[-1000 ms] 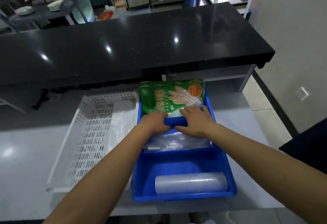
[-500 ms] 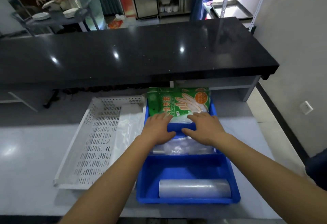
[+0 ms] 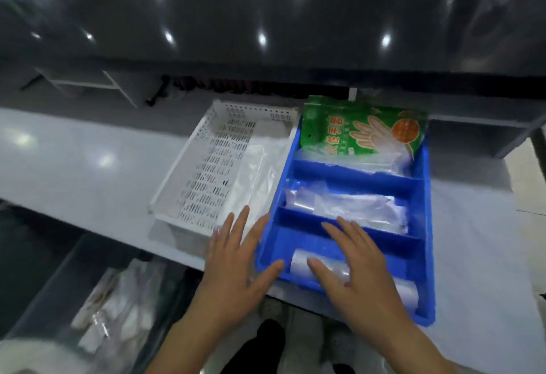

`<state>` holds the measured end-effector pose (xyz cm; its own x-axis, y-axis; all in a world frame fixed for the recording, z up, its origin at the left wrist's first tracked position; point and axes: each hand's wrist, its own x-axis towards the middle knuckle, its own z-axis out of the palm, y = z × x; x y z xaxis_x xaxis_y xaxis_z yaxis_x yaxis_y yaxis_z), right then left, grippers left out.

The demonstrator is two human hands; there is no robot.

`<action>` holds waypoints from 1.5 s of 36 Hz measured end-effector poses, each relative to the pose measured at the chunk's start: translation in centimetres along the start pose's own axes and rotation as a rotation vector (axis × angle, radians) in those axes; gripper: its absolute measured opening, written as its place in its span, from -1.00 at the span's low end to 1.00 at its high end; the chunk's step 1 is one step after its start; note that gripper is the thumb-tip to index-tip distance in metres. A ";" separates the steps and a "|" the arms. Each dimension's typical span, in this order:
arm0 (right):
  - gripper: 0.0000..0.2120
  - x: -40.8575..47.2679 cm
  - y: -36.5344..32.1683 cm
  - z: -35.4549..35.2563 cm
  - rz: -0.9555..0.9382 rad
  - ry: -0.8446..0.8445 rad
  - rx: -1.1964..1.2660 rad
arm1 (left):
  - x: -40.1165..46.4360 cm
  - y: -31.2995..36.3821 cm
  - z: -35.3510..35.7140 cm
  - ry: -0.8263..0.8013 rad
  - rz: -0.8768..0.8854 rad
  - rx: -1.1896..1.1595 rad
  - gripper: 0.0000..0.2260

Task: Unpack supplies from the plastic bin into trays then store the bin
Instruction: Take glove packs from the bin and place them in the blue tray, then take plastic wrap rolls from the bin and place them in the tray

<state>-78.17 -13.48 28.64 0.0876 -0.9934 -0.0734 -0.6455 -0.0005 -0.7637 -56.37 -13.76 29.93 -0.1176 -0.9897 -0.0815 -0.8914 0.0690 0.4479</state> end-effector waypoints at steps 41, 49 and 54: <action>-0.43 0.7 -26.7 37.4 -0.334 -0.890 -0.414 | -30.2 -41.1 -2.6 -0.051 -0.958 -0.395 -0.26; -0.43 9.2 -29.3 46.8 -0.389 -1.046 -0.494 | -28.6 -44.9 -4.7 -0.067 -1.107 -0.523 -0.29; -0.46 13.6 -28.6 54.0 -0.339 -1.114 -0.530 | -26.2 -48.4 -4.6 -0.085 -1.217 -0.608 -0.30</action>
<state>-17.50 -20.76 14.87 0.7257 -0.3027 -0.6179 -0.6660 -0.5342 -0.5206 -8.19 8.24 14.48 0.5515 -0.3717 -0.7468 -0.1199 -0.9213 0.3699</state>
